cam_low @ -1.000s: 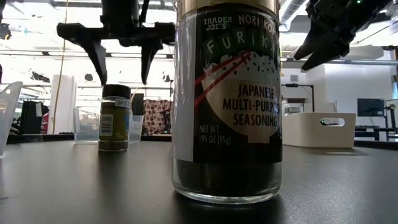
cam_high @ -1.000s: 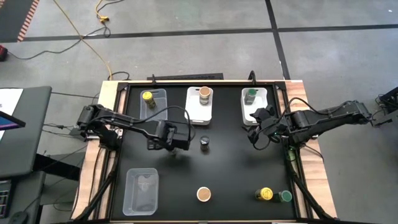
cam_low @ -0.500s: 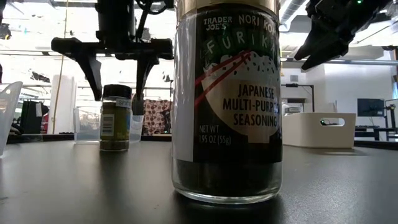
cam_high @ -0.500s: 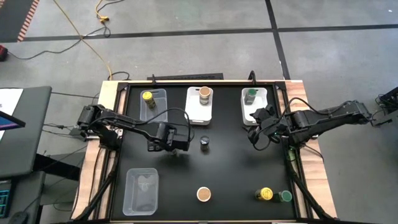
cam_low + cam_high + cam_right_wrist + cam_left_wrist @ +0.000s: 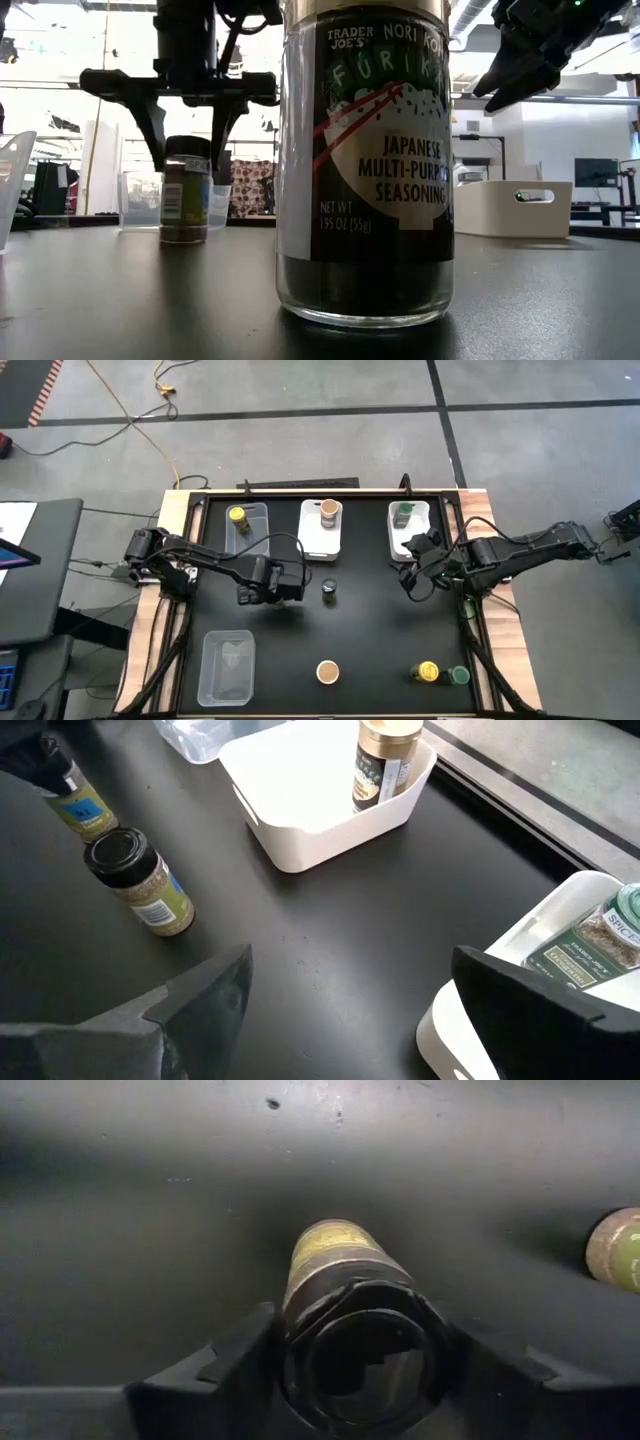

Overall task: Sort spices by type
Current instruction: Put the left black spice bottle into the bottom transparent bin, then put the yellow spice bottle into the top transparent bin

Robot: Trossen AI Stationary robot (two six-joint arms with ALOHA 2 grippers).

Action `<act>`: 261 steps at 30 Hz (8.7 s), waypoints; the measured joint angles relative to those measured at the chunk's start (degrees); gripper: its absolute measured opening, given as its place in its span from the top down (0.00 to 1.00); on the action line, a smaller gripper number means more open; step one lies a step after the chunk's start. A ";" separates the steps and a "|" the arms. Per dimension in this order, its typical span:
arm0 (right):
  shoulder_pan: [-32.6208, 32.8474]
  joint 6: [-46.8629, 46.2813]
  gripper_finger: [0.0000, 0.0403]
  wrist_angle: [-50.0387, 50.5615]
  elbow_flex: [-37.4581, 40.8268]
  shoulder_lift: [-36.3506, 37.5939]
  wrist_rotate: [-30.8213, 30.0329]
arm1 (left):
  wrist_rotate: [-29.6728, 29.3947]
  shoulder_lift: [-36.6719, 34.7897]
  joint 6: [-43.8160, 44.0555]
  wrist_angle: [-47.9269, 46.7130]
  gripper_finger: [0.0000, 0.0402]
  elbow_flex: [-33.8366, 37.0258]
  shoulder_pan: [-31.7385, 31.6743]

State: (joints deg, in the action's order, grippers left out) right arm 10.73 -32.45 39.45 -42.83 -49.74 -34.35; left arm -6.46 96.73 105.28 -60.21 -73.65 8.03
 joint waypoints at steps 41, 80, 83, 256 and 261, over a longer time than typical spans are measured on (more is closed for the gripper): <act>0.04 -13.96 0.08 -0.26 0.00 -0.09 -0.02 | 5.22 -2.86 -91.78 -2.11 0.49 -2.77 0.54; -0.01 -29.24 0.08 -1.00 0.00 -0.24 -0.09 | 0.76 -14.19 -59.87 -11.16 0.49 -0.26 42.58; -0.01 -29.96 0.08 -0.98 0.00 -0.26 -0.09 | 1.78 -14.19 -61.19 -8.74 0.49 2.58 42.64; 2.05 -31.58 0.08 -2.18 0.02 -0.26 -0.31 | 6.10 -18.45 -56.03 -8.51 0.24 11.43 38.23; 2.05 -31.60 0.08 -2.18 0.02 -0.25 -0.31 | 5.95 -18.46 -57.01 -8.52 0.24 9.02 38.23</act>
State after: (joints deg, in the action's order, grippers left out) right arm 12.78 -64.04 37.28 -42.81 -49.99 -34.65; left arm -0.51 78.27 48.27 -68.73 -64.63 46.26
